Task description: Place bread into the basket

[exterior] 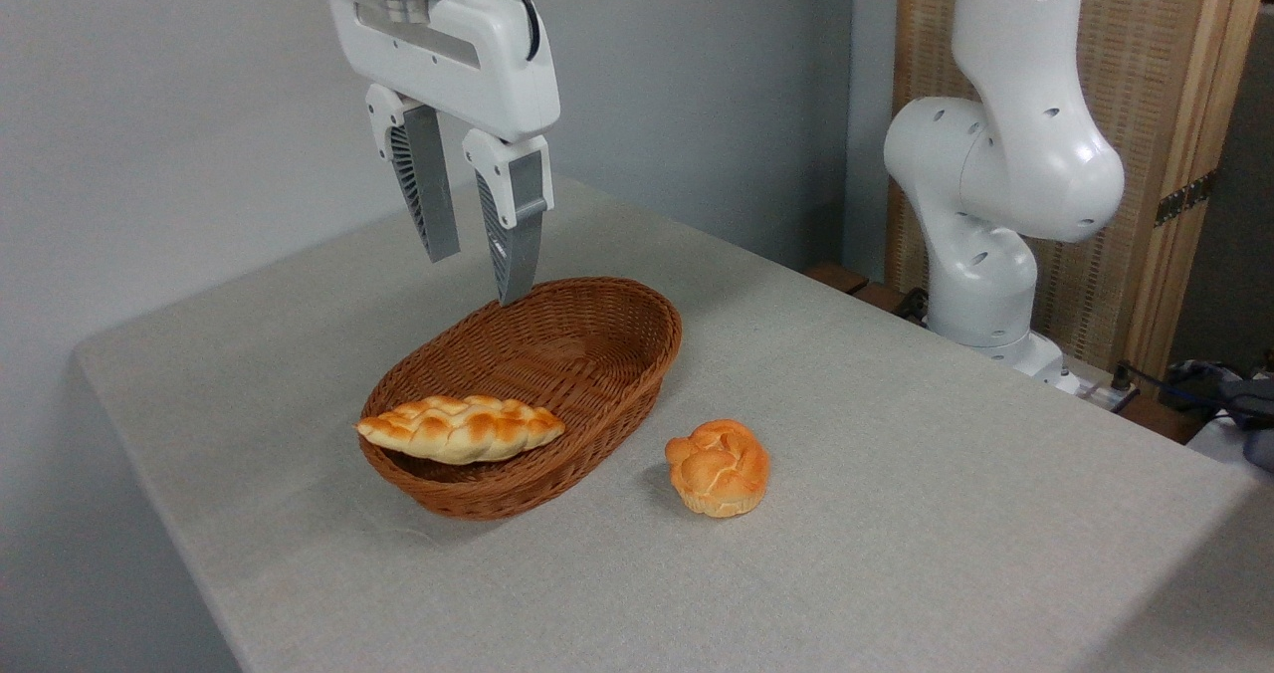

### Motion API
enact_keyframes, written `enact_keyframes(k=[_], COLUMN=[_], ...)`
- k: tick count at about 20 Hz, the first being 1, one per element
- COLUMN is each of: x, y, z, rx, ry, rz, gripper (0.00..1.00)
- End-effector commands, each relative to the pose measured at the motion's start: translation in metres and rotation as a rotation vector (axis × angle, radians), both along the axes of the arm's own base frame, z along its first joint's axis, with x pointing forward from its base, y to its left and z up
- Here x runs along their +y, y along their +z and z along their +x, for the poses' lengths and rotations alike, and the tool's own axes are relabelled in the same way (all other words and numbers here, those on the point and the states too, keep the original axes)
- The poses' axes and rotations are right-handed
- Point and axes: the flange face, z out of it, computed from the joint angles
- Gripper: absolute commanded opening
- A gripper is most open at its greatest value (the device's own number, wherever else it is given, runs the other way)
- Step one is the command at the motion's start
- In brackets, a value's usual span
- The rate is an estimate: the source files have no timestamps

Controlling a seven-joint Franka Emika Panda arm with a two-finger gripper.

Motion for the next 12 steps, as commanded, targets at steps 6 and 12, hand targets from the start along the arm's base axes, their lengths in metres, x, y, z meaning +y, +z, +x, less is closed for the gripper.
enact_keyframes(k=[6,12], x=[-0.0017,-0.0030], y=[-0.0007,-0.0069], z=[0.0010,0.0051], rx=[0.022,0.034], ry=[-0.003,0.000], rz=[-0.008,-0.007], gripper=[1.00,1.00])
